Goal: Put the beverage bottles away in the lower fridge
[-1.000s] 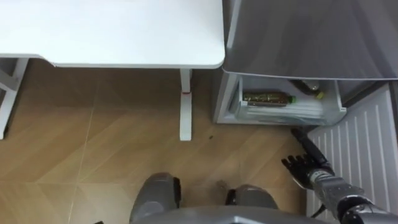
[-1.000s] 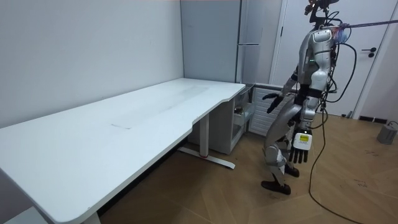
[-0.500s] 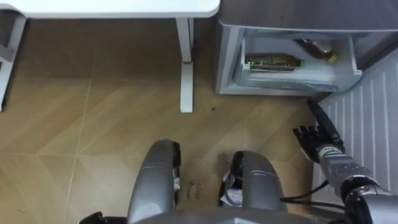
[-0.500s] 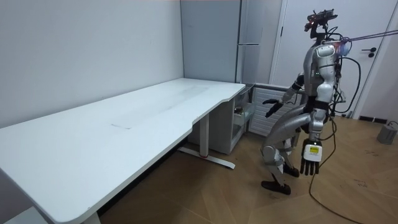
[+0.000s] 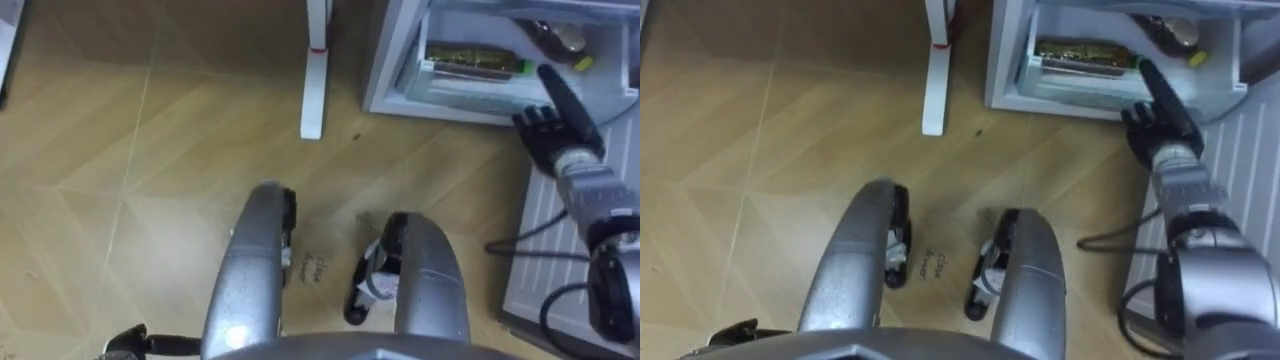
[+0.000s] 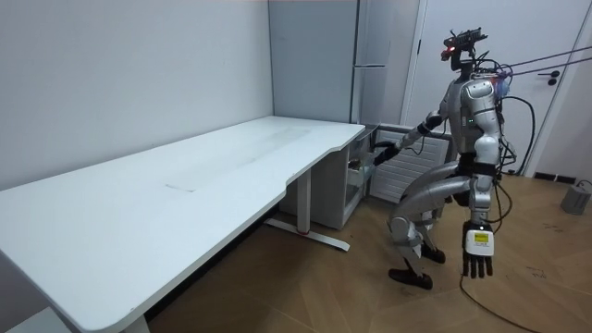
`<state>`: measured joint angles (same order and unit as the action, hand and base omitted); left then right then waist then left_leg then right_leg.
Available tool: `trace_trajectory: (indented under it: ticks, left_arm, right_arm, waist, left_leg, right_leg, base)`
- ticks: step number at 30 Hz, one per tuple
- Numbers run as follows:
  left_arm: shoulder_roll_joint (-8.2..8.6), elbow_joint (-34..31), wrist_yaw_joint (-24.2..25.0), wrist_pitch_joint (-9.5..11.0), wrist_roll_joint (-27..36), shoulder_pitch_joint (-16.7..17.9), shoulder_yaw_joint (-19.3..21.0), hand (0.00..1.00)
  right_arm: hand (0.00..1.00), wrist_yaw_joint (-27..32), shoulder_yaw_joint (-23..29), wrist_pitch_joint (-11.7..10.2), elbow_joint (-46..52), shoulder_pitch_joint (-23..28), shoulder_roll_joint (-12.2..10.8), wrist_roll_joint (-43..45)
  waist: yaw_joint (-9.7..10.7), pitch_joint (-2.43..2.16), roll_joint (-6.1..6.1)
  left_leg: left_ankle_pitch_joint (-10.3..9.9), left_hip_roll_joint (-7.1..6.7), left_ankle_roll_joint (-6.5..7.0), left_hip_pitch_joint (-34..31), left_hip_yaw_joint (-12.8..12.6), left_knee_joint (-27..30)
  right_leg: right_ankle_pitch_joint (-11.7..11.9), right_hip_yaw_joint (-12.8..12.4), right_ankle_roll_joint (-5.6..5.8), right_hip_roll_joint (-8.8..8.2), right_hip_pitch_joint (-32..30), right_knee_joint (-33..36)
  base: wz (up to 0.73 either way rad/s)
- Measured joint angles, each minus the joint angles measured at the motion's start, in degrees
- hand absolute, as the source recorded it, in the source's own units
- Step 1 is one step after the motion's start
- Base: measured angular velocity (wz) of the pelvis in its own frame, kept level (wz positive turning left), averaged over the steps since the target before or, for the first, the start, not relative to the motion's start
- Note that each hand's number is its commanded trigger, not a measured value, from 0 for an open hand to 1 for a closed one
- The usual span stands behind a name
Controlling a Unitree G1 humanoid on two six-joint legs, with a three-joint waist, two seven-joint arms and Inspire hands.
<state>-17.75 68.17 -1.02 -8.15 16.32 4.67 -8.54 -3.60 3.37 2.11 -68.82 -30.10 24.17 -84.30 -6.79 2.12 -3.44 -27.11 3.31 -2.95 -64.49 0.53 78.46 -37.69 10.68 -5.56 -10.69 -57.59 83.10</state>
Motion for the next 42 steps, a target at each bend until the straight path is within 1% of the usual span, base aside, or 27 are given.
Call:
trace_trajectory:
  ticks: [2,3,6,7,9,12,13,14,16,17,18,19,21,25,27,29,33,37,41,42]
  left_arm:
    - [0.0,-0.24,0.0,0.02,0.79,-0.05,-0.81,0.0]
    - [-0.07,-0.4,-0.08,0.0,1.0,-0.05,-0.79,0.0]
    - [-0.27,-0.82,-0.06,0.27,1.05,-0.09,-0.91,0.0]
    - [-0.68,-0.76,-0.03,0.49,1.03,-0.05,-0.89,0.0]
    - [-1.24,-0.77,-0.03,0.77,0.96,0.01,-0.91,0.0]
    - [-1.82,-1.15,-0.03,0.8,0.86,0.37,-0.91,0.0]
    - [-2.19,-1.71,-0.03,0.8,0.86,0.5,-0.91,0.0]
    - [-2.44,-2.01,-0.03,0.91,0.87,0.55,-0.91,0.0]
    - [-3.3,-2.93,-0.07,1.24,0.88,0.62,-0.89,0.0]
    - [-3.44,-3.12,-0.09,1.26,0.86,0.63,-0.89,0.0]
    - [-3.6,-3.75,-0.1,1.26,0.88,0.87,-0.85,0.0]
    - [-3.66,-4.19,-0.11,1.35,0.89,1.21,-0.84,0.0]
    - [-3.79,-4.25,-0.11,1.48,0.88,1.67,-0.82,0.0]
    - [-3.98,-5.09,-0.1,1.67,0.9,3.1,-0.82,0.0]
    - [-4.03,-5.09,-0.1,1.99,0.9,3.63,-0.82,0.0]
    - [-4.05,-5.1,-0.1,2.4,0.88,3.7,-0.82,0.0]
    - [-4.08,-5.16,-0.12,3.48,0.55,4.85,-0.83,0.0]
    - [-4.17,-6.21,-0.93,3.52,0.45,7.79,-0.74,0.0]
    - [-4.77,-6.38,-1.2,3.57,0.46,8.87,-0.74,0.0]
    - [-5.04,-6.45,-1.28,3.58,0.46,8.9,-0.74,0.0]
  right_arm:
    - [0.0,0.49,-0.1,-0.17,0.03,-0.63,0.21,0.12]
    - [0.0,0.85,-0.64,-0.18,0.15,-1.13,0.43,0.09]
    - [0.0,2.66,-2.98,-1.04,0.6,-3.17,1.48,-1.56]
    - [0.0,4.18,-3.65,-1.14,1.59,-3.64,1.98,-2.3]
    - [0.0,5.85,-4.51,-1.44,3.08,-3.67,2.97,-3.03]
    - [0.0,9.36,-5.09,-2.99,6.58,-3.75,3.56,-2.95]
    - [0.0,10.41,-5.66,-3.86,7.86,-3.99,3.69,-2.89]
    - [0.0,11.1,-5.89,-4.18,8.34,-4.31,3.72,-2.9]
    - [0.0,14.54,-6.06,-5.24,8.61,-7.24,3.77,-2.89]
    - [0.0,15.16,-6.09,-5.34,8.61,-7.86,3.89,-2.89]
    - [0.0,16.15,-6.1,-5.49,8.61,-9.26,4.14,-2.82]
    - [0.0,16.96,-6.1,-5.84,8.61,-10.29,4.28,-2.82]
    - [0.0,17.86,-6.17,-6.48,8.62,-10.99,4.39,-2.81]
    - [0.0,18.23,-6.62,-8.85,8.94,-11.01,4.99,-2.9]
    - [0.0,18.26,-6.9,-8.97,9.04,-11.01,4.99,-2.91]
    - [0.0,18.52,-7.15,-9.21,9.29,-11.01,5.0,-2.91]
    - [0.0,20.72,-8.67,-9.47,11.35,-11.0,4.99,-3.11]
    - [0.0,23.78,-8.99,-10.27,14.13,-11.0,4.24,-3.3]
    - [0.0,26.38,-9.6,-10.9,16.46,-11.0,3.78,-3.47]
    - [0.0,27.42,-10.05,-11.11,17.43,-11.0,3.78,-3.79]
  waist:
    - [-0.02,0.04,-0.37]
    - [-0.01,0.04,-0.67]
    - [-0.06,0.06,-0.95]
    - [-0.2,0.13,-1.34]
    - [-0.74,0.17,-1.44]
    - [-1.31,0.16,-1.45]
    - [-1.32,0.18,-1.41]
    - [-1.32,0.18,-1.41]
    - [-1.52,0.3,-1.24]
    - [-1.55,0.32,-1.21]
    - [-1.56,0.5,-0.91]
    - [-1.63,0.62,-0.71]
    - [-1.8,0.6,-0.6]
    - [-2.92,0.59,-0.34]
    - [-2.89,0.57,-0.25]
    - [-2.94,0.54,-0.18]
    - [-3.09,0.53,-0.11]
    - [-3.21,0.49,0.34]
    - [-3.53,0.47,0.63]
    - [-3.91,0.46,0.66]
  left_leg:
    - [0.01,-0.11,0.06,-1.13,-0.08,0.26]
    - [0.03,-0.1,0.11,-2.0,-0.22,0.44]
    - [0.26,-0.07,0.46,-4.04,-0.47,1.0]
    - [0.4,-0.08,0.62,-4.7,-0.81,1.09]
    - [0.59,-0.12,0.75,-5.76,-0.84,1.33]
    - [0.94,-0.28,1.06,-7.0,-1.17,1.32]
    - [1.19,-0.78,1.01,-7.6,-1.1,1.25]
    - [1.28,-1.0,0.98,-7.85,-1.11,1.24]
    - [1.71,-1.49,0.88,-8.52,-1.06,1.05]
    - [1.84,-1.73,0.76,-8.67,-0.97,0.91]
    - [2.08,-1.95,0.63,-8.95,-0.73,0.75]
    - [2.25,-2.05,0.58,-9.15,-0.58,0.6]
    - [2.39,-2.16,0.47,-9.35,-0.29,0.27]
    - [2.67,-2.31,0.49,-9.76,0.17,0.02]
    - [2.69,-2.32,0.43,-9.73,0.16,-0.07]
    - [2.75,-2.32,0.33,-9.7,0.16,-0.23]
    - [2.91,-2.26,-0.11,-9.25,0.1,-0.77]
    - [3.18,-2.13,-0.53,-9.02,0.15,-1.01]
    - [3.9,-2.27,-1.06,-8.93,0.48,-1.45]
    - [4.12,-2.26,-1.33,-8.93,0.73,-1.49]
  right_leg:
    - [0.03,-0.01,0.2,-0.3,-1.14,0.3]
    - [0.13,-0.28,0.49,-0.31,-2.16,0.55]
    - [0.58,-0.71,0.97,-0.22,-4.35,1.12]
    - [0.59,-1.07,1.01,-0.28,-5.22,1.45]
    - [0.64,-1.08,0.98,-0.43,-6.25,1.69]
    - [0.76,-1.15,0.85,-0.98,-7.61,2.03]
    - [0.78,-1.07,0.85,-1.46,-8.22,2.29]
    - [0.8,-1.1,0.97,-1.63,-8.5,2.49]
    - [0.6,-0.87,0.65,-2.26,-9.14,2.93]
    - [0.54,-0.87,0.69,-2.37,-9.29,2.97]
    - [0.45,-0.63,0.62,-2.49,-9.43,2.95]
    - [0.28,-0.19,0.23,-2.93,-9.44,2.94]
    - [0.08,0.33,-0.11,-3.21,-9.36,2.78]
    - [-0.22,0.95,-0.74,-3.38,-9.44,2.66]
    - [-0.27,0.95,-0.84,-3.4,-9.44,2.63]
    - [-0.35,0.96,-0.69,-3.42,-9.45,2.57]
    - [-0.26,0.91,-0.86,-3.41,-9.29,2.33]
    - [-0.11,0.93,-1.25,-3.27,-9.09,2.38]
    - [0.02,1.34,-1.65,-3.42,-8.86,2.36]
    - [0.02,1.6,-2.0,-3.48,-8.82,2.36]
  base:
    - [-0.02]
    - [-0.07]
    - [-0.04]
    - [0.0]
    - [0.0]
    - [0.05]
    - [0.11]
    - [0.16]
    - [0.17]
    - [0.17]
    - [0.17]
    - [0.16]
    - [0.15]
    - [0.08]
    - [0.0]
    - [0.0]
    - [0.0]
    - [0.0]
    - [0.06]
    - [0.0]
